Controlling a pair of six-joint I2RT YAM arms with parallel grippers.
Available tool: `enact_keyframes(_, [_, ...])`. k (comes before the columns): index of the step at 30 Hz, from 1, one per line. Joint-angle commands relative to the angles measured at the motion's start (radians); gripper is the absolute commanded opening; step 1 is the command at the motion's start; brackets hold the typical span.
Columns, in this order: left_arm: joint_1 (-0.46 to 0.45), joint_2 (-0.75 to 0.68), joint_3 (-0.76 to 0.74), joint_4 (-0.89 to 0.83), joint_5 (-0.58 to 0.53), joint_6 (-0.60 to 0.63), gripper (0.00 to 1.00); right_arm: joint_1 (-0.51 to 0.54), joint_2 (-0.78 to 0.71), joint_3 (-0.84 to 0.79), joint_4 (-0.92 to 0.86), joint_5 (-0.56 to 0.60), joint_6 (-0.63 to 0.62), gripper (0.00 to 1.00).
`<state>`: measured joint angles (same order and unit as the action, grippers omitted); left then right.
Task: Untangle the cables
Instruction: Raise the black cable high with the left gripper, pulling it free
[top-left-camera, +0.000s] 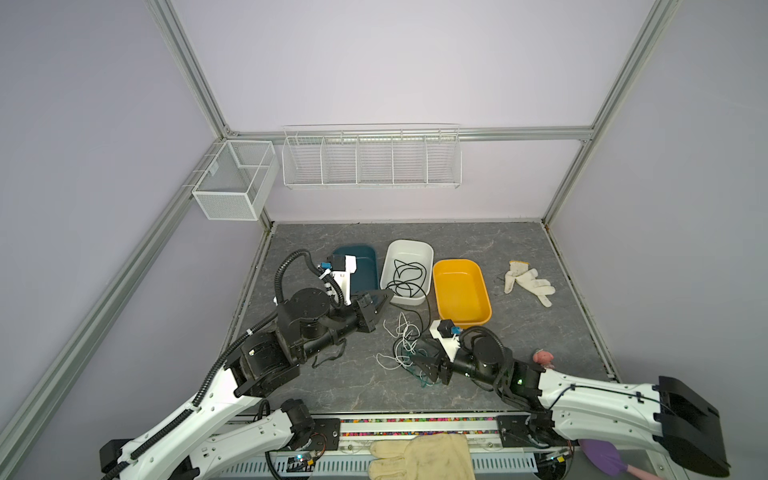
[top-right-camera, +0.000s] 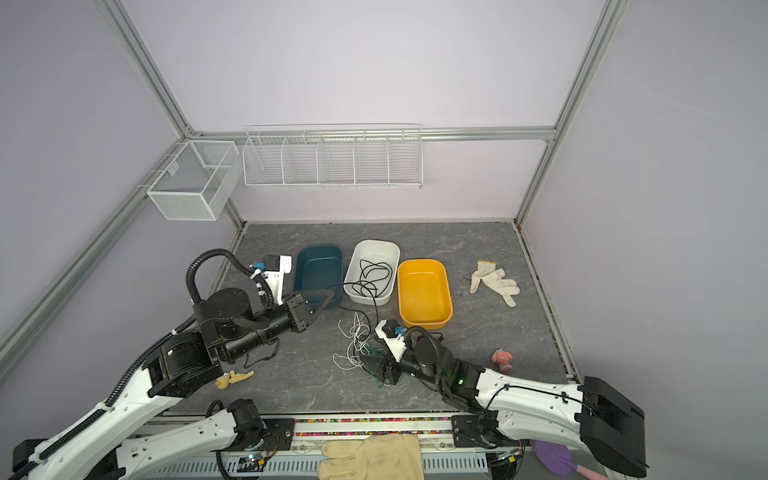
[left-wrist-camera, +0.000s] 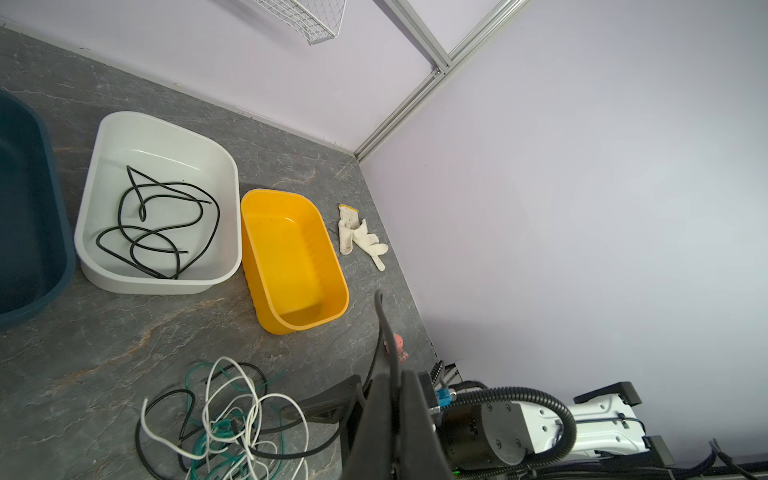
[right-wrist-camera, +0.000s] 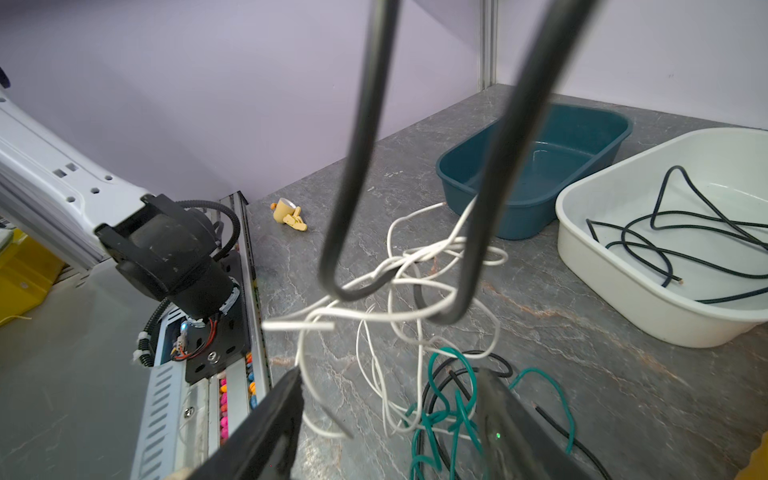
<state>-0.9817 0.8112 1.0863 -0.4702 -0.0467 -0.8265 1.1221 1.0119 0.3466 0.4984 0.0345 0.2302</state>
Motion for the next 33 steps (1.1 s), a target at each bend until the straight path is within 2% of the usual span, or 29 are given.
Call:
enact_keyframes(1, [-0.006,-0.013,0.003,0.034,0.009,-0.028,0.0,0.011,0.039,0.034,0.051,0.037,-0.036,0.67])
enact_keyframes(4, [-0.008,-0.029,-0.002,0.042,0.006,-0.043,0.0,0.013,0.066,0.047,0.052,0.058,-0.038,0.62])
enact_keyframes(9, [-0.012,-0.046,-0.002,0.07,0.012,-0.065,0.0,0.016,0.115,0.096,0.033,0.172,-0.061,0.55])
enact_keyframes(14, [-0.015,-0.046,0.008,0.093,0.01,-0.075,0.0,0.015,0.224,0.154,0.069,0.16,-0.097,0.52])
enact_keyframes(19, [-0.018,-0.047,0.027,0.111,0.01,-0.086,0.0,0.015,0.29,0.144,0.158,0.191,-0.108,0.43])
enact_keyframes(23, [-0.02,-0.052,0.054,0.127,-0.003,-0.089,0.0,0.015,0.335,0.121,0.219,0.165,-0.109,0.42])
enact_keyframes(33, [-0.02,-0.052,0.145,0.093,-0.052,-0.057,0.0,0.017,0.318,0.063,0.277,0.157,-0.087,0.3])
